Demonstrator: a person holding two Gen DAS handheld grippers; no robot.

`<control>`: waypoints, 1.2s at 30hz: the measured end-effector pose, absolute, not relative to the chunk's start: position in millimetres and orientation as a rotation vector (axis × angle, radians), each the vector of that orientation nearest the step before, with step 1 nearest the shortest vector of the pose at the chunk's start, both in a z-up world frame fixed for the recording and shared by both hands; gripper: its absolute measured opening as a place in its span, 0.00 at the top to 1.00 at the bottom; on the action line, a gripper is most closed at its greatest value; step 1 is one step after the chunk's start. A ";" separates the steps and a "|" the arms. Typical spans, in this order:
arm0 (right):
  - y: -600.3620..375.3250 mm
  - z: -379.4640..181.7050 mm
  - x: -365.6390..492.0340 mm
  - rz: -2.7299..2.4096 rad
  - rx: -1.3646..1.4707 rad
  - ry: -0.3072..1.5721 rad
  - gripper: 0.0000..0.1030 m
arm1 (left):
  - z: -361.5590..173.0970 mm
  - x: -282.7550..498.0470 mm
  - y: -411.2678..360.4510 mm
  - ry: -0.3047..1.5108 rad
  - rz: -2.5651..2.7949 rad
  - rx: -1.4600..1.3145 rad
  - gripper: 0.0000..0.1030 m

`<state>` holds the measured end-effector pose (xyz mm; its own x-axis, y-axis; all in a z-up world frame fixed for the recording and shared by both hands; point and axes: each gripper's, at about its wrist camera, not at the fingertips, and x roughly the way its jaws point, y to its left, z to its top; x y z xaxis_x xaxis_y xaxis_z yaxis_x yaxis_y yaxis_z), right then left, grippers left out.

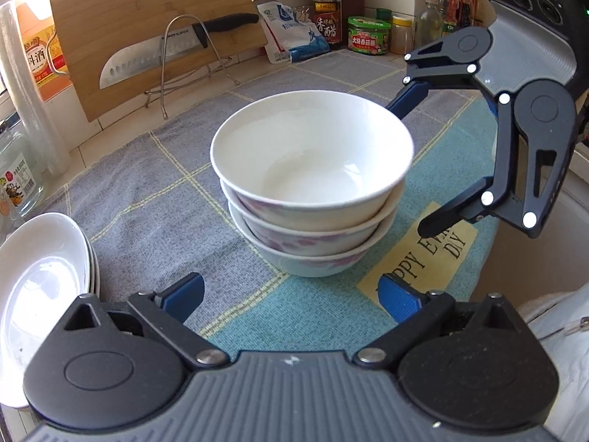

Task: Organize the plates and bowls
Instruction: 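Grip the three-bowl stack with the left tool while the right tool clamps its opposite side, then carry the bowl stack with both tools onto the plate stack by the sink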

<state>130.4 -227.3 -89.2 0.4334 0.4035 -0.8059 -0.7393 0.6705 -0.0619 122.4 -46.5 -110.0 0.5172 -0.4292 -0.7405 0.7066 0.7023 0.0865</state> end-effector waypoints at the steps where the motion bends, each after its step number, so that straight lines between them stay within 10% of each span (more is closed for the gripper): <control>1: -227.4 -92.5 133.3 0.757 -0.450 0.855 0.00 | -111.4 126.4 -48.0 0.766 -0.704 0.412 0.03; 36: -205.6 -100.1 166.3 0.963 -0.502 0.923 0.08 | -110.6 177.4 -48.0 0.762 -1.050 0.516 0.09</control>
<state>166.3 -205.6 -100.1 0.2505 0.4735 -0.8444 -0.8637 0.5033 0.0260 177.4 -48.0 -110.6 0.2867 -0.5739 -0.7671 0.9073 0.4197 0.0251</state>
